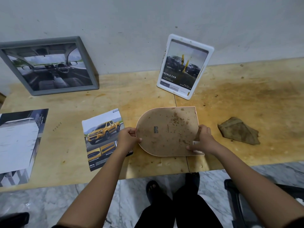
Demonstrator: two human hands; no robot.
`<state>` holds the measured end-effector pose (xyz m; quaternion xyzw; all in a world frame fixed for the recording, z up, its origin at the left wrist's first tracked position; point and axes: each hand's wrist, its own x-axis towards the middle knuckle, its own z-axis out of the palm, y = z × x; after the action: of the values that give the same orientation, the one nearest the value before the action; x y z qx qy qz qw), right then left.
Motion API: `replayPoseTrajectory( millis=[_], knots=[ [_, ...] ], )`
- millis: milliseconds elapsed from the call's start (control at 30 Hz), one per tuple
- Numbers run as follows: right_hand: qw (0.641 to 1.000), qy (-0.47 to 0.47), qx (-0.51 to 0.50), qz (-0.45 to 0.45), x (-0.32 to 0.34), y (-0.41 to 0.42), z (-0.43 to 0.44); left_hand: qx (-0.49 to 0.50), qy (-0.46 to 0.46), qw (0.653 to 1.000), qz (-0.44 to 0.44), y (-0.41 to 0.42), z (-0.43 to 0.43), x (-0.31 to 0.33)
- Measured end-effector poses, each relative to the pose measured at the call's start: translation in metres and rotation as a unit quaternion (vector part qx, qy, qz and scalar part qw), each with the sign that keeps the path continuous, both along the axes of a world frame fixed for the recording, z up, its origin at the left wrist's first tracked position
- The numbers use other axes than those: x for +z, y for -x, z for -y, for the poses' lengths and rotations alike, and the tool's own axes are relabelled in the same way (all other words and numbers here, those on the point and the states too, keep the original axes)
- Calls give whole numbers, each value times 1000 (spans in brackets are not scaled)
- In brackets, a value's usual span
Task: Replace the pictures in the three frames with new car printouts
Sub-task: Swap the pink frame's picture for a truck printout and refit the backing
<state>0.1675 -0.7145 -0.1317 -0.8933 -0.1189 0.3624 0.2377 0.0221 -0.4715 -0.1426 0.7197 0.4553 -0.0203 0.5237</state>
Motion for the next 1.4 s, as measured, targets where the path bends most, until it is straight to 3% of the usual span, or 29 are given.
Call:
replayPoseTrajectory(
  millis=[200, 267, 300, 367, 433, 500, 700, 767, 833, 900, 933, 1000, 1100, 1233, 1400],
  knots=[
    [998, 55, -34, 0, -1, -5, -10, -85, -81, 989, -88, -18, -4, 0],
    [991, 115, 30, 54, 6, -10, -16, -151, -163, 969, -104, -28, -2, 4],
    [980, 128, 83, 126, 10, -17, -21, -190, -222, 953, -84, -39, -2, 6],
    [949, 115, 206, 211, 13, -23, -33, -307, -290, 905, -51, -54, 5, 7],
    [935, 116, 299, 151, 11, -22, -46, -441, -260, 850, -120, -60, 14, 9],
    [931, 139, 329, 72, 9, -18, -52, -506, -206, 809, -216, -59, 19, 11],
    [928, 150, 336, 55, -1, -24, -53, -526, -192, 791, -246, -57, 17, 9],
    [927, 146, 342, 58, 4, -22, -52, -520, -175, 808, -217, -52, 13, 10],
    [935, 115, 331, 58, 11, -24, -47, -474, -145, 856, -147, -43, 7, 11],
    [963, 35, 256, 81, 16, -27, -40, -339, -172, 924, -44, -28, 2, 7],
    [975, 5, 193, 106, 19, -27, -36, -270, -223, 937, -8, -21, 1, 6],
    [983, 25, 92, 158, 21, -24, -28, -200, -288, 937, -6, -12, 5, 2],
    [980, 88, 39, 174, 13, -10, -27, -171, -239, 954, -58, -13, 22, -2],
    [985, 65, -128, 93, 8, 1, -34, -97, -214, 968, -89, -20, 40, -2],
    [984, 46, -136, 108, 10, 9, -30, 11, -179, 979, -96, -23, 47, 7]
  ],
)
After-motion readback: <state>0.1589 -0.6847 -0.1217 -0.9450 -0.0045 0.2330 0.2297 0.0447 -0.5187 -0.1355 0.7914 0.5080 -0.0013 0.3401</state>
